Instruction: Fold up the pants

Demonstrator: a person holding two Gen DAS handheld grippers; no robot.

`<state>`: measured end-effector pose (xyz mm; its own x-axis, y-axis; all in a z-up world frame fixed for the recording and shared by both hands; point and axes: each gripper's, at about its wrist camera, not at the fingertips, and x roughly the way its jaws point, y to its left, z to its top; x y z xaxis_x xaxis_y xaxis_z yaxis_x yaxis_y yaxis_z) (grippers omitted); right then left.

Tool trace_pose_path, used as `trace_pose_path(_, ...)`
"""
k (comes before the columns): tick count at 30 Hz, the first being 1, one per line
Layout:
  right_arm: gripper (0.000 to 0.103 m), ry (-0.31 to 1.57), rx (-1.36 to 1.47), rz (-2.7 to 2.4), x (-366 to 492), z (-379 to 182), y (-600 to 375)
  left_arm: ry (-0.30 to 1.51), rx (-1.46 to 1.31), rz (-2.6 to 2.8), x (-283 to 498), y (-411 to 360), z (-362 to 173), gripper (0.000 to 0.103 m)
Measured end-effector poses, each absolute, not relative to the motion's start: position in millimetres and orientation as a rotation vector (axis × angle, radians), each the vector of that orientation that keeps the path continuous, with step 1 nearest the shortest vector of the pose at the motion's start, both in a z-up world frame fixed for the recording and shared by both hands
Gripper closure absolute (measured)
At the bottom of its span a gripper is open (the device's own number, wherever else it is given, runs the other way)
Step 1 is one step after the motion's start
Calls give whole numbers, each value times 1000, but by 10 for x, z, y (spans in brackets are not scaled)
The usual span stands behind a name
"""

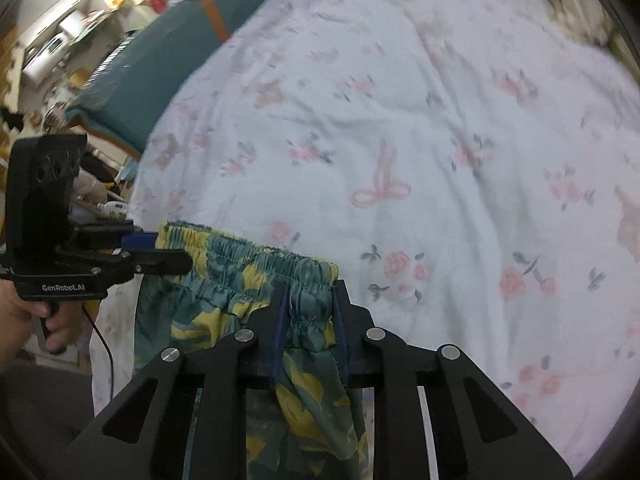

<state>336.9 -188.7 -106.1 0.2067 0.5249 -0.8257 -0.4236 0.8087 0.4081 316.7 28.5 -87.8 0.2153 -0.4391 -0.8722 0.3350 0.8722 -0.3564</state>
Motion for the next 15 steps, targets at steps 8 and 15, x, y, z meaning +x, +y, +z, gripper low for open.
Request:
trace_pose_path(8, 82, 1058, 41, 738, 2675, -314, -2007, 1092, 33, -618, 2447, 142, -128, 85)
trace_pose_path(15, 84, 1015, -19, 752, 1792, 15, -2040, 1087, 114, -621, 1679, -33, 89, 85)
